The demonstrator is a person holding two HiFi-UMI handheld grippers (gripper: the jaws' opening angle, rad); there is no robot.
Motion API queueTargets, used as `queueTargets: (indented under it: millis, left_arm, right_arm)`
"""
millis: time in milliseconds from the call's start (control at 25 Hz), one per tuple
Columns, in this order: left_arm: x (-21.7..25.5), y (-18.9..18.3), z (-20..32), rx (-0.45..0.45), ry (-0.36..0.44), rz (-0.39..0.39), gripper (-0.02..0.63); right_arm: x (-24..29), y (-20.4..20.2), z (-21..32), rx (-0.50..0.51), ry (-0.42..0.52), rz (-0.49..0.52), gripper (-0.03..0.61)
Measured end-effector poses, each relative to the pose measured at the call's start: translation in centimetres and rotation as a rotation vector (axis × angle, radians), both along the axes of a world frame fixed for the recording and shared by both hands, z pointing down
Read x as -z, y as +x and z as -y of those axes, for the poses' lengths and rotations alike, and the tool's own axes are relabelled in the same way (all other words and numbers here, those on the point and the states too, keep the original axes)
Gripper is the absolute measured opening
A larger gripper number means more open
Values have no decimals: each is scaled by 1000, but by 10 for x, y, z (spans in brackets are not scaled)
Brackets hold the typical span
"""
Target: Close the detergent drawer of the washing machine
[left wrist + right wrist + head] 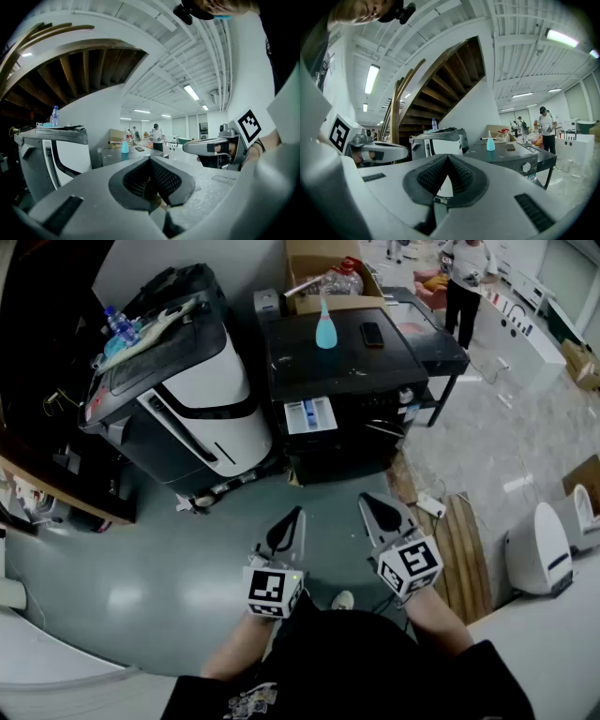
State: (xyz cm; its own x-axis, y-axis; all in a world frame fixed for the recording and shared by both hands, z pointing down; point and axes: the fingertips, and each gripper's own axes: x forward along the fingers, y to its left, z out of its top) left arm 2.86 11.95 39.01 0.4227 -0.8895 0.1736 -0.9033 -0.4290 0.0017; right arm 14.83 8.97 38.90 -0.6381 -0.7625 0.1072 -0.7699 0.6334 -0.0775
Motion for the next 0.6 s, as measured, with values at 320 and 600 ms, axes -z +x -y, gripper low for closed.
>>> queueTargets:
  millis: [320,600]
  left_arm:
    - [-3,-7,9,4,12,-7,3]
    - [-7,-22,26,9,7,-2,5]
  right_arm:
    - [-2,-12,6,27,21,-5,-2]
    - [-8,-25,20,23,21,-13,0]
